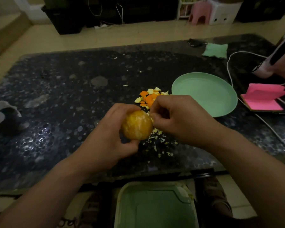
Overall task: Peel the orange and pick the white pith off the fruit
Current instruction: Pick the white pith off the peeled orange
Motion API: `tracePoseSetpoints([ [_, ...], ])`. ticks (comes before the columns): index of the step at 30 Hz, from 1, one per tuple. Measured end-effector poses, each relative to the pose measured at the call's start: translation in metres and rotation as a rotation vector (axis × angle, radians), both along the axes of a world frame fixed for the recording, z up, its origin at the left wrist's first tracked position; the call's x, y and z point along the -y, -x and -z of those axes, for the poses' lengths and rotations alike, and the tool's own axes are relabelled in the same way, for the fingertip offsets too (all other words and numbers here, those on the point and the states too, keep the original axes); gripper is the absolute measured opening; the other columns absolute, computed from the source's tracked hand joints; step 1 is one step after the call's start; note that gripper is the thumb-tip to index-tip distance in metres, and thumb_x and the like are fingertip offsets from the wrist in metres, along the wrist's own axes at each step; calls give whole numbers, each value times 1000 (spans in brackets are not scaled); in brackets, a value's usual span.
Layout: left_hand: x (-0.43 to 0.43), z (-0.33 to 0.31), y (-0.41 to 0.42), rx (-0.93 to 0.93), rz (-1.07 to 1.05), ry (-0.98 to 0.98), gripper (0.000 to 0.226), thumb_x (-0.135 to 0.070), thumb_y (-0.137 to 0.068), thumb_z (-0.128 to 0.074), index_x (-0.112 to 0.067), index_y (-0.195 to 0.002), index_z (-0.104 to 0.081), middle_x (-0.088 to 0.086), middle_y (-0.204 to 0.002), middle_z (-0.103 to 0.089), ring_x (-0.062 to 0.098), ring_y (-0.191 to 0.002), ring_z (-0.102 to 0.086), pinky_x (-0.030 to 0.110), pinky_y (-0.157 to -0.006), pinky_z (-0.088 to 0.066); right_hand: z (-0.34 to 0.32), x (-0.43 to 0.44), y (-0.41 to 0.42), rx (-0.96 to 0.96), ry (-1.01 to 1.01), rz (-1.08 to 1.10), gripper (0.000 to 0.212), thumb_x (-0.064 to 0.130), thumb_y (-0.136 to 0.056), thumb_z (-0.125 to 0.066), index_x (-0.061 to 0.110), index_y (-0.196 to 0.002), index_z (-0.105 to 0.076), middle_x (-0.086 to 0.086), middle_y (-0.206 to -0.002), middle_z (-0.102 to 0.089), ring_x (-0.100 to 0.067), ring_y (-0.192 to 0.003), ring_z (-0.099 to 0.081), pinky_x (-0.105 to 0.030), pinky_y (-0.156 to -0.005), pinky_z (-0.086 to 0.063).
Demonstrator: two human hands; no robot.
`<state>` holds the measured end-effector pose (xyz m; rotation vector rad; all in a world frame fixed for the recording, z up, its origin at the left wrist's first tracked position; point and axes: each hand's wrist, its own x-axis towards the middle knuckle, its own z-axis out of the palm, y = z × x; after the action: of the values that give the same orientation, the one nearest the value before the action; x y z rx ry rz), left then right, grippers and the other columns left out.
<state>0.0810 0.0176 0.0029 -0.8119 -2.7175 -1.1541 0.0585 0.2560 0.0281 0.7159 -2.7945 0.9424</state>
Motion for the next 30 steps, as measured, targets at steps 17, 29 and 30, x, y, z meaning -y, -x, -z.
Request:
tracePoseSetpoints([
  [17, -17, 4, 11, 1199, -429, -1178, 65, -42, -81, -72, -12, -138, -64, 19, -121, -72, 29, -96, -71, 37, -77, -63, 28, 8, 15, 195, -335, 210, 25, 38, -96, -65, 30, -118, -73, 3, -112, -73, -20, -104, -67, -36, -82, -55],
  [29, -22, 9, 17, 1224, -550, -1213, 58, -32, -84, -75, -9, -136, -64, 18, -133, -71, 31, -107, -71, 41, -89, -61, 28, 15, 14, 139, -225, 236, 25, 49, -90, -72, 27, -101, -73, 3, -114, -72, -20, -112, -61, -40, -94, -52],
  [30, -22, 10, 18, 1210, -552, -1206, 55, -33, -86, -74, -10, -136, -65, 16, -131, -73, 30, -107, -71, 41, -88, -61, 23, 17, 13, 89, -176, 260, 25, 47, -92, -69, 24, -83, -72, 3, -105, -74, -19, -106, -62, -39, -91, -52],
])
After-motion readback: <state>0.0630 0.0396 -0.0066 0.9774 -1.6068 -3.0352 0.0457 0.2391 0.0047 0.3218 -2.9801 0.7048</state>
